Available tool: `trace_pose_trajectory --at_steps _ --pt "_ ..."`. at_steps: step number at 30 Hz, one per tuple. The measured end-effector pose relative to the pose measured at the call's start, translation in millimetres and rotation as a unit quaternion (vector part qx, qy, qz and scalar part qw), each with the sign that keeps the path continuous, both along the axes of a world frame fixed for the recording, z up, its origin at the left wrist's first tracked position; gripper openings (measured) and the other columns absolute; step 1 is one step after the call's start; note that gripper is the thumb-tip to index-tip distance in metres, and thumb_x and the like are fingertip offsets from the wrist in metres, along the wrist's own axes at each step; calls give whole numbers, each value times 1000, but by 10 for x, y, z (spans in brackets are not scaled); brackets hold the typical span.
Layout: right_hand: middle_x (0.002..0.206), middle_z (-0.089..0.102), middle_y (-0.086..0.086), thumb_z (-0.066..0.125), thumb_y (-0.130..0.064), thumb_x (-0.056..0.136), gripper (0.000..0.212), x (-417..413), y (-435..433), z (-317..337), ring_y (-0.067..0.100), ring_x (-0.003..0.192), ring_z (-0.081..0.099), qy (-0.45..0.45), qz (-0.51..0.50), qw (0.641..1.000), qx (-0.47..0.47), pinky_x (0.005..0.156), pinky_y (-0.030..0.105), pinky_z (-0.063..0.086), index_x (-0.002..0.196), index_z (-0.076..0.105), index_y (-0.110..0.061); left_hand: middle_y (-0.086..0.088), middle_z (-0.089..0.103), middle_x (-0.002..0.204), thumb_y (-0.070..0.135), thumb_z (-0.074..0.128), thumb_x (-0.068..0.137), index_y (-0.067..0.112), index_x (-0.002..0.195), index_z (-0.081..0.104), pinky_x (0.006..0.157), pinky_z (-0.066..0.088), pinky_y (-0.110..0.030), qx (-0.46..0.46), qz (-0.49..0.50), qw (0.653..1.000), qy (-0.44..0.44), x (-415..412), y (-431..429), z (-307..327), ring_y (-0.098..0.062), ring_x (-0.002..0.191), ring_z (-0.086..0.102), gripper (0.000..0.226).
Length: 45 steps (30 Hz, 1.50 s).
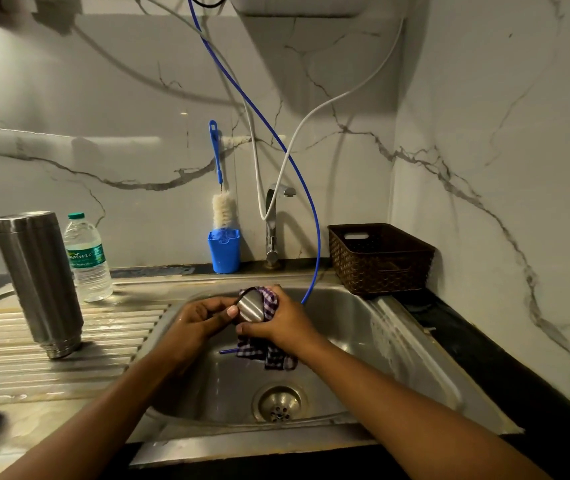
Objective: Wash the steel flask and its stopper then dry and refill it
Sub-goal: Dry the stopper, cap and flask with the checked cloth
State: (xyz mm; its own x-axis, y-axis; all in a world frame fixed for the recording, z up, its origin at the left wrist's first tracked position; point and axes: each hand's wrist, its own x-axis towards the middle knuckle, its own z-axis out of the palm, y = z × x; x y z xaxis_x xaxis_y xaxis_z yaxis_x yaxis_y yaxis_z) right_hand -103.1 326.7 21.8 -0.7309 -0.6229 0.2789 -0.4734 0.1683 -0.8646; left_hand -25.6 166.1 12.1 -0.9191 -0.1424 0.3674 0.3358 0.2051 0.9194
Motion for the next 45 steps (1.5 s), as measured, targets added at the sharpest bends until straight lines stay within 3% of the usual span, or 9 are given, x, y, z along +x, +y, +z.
trace_pose_trajectory --at_steps 11,14,16,18,26,33,37,41,45 --pt "142 40 18 63 -28 83 74 112 -180 -129 33 125 45 579 -123 796 129 101 42 44 143 26 -6 -19 70 96 36 63 83 4 95 69 86 53 -39 60 9 998 17 -18 42 15 -31 93 65 34" --pt "141 41 11 73 -34 76 81 127 -167 -58 26 124 44 472 -106 870 96 101 37 43 142 31 -11 -16 70 92 38 68 81 6 93 69 78 55 -32 50 0 998 32 -29 51 -2 -26 86 66 34" --pt "135 46 3 80 -36 70 81 101 -58 81 18 118 47 172 -20 983 67 98 31 43 137 37 -20 -17 70 93 50 75 70 7 94 69 74 55 -28 52 -10 998 32 -14 38 -10 -24 83 66 50" --pt "127 53 -1 82 -35 67 75 14 47 117 15 113 51 -45 48 996 53 95 31 44 129 42 -24 -18 70 97 46 72 75 6 98 68 77 55 -30 26 -18 999 9 -9 20 -32 -27 88 67 47" --pt "149 24 7 75 -34 76 96 103 -133 -138 26 131 32 384 -22 902 197 104 39 36 148 16 -15 -12 72 86 16 50 89 2 95 65 73 54 -26 8 33 999 -27 -70 55 -166 -21 81 67 21" --pt "122 59 0 85 -30 63 76 -173 42 18 18 109 56 -141 74 987 27 98 37 47 128 46 -24 -19 68 105 51 70 74 13 102 69 85 54 -36 29 -16 999 -5 -38 35 -85 -30 98 66 47" --pt "124 51 -3 82 -25 67 75 -85 -6 35 13 110 51 65 26 997 43 88 25 47 130 41 -24 -11 70 109 45 69 78 8 114 65 89 54 -29 41 -1 999 -10 -20 73 -46 -23 104 65 52" --pt "142 36 5 77 -26 73 88 -62 -63 -50 22 126 39 385 -19 911 147 101 35 42 145 26 -18 -12 72 98 16 51 92 3 109 65 88 55 -33 21 66 998 -7 -46 84 -28 -27 97 68 26" --pt "144 32 8 75 -31 75 89 -20 -128 -38 24 127 37 437 -33 888 143 100 40 43 146 23 -16 -16 72 100 12 54 89 4 106 67 90 52 -40 39 61 997 -3 -40 1 -31 -31 99 67 23"
